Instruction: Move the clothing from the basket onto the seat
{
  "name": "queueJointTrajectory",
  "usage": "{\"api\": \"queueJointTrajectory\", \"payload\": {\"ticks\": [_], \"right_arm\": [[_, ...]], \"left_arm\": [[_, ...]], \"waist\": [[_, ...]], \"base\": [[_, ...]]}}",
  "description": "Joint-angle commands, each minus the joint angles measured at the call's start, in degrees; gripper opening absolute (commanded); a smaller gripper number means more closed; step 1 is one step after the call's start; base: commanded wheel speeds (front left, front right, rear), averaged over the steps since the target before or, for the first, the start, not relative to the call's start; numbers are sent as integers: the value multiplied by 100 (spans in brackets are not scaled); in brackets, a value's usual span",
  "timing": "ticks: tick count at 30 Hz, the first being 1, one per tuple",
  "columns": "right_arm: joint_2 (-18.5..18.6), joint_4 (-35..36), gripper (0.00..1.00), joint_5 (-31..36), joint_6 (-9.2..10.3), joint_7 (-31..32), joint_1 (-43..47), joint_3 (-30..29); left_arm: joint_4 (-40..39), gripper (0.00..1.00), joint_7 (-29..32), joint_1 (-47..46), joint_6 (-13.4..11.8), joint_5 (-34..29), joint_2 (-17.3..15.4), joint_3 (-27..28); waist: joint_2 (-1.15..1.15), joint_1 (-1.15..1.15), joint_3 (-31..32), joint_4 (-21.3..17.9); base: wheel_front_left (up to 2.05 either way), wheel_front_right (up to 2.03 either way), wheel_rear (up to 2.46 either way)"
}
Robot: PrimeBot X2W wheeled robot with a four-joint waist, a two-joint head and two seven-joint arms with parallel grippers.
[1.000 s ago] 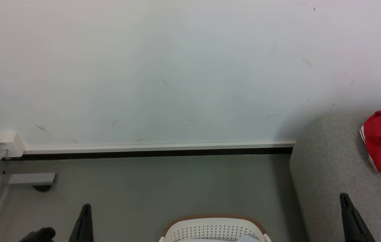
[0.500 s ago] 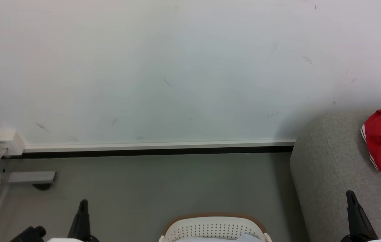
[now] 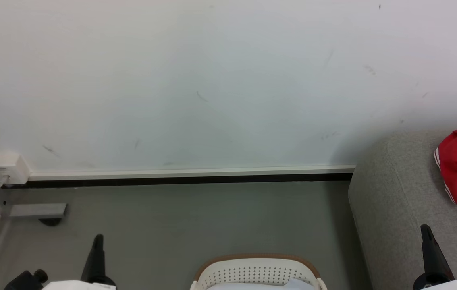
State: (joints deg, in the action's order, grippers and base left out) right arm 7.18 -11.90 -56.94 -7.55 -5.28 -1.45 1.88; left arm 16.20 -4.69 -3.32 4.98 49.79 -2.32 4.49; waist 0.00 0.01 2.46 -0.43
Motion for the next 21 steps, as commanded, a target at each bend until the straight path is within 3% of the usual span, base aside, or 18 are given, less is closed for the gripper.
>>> {"api": "queueJointTrajectory", "payload": {"ticks": [1,21], "right_arm": [[10,31,0,-203,4,44,-179,-57],[-64,-58,0,-1291,6,334,-303,-222]], "left_arm": [[-108,0,50,-142,-12,246,-48,26],[-238,0,374,-195,-17,1478,-58,86]], "waist": [[0,-1,-6,1],[0,-1,-60,11]], "base": [[0,0,0],[0,0,0]]}}
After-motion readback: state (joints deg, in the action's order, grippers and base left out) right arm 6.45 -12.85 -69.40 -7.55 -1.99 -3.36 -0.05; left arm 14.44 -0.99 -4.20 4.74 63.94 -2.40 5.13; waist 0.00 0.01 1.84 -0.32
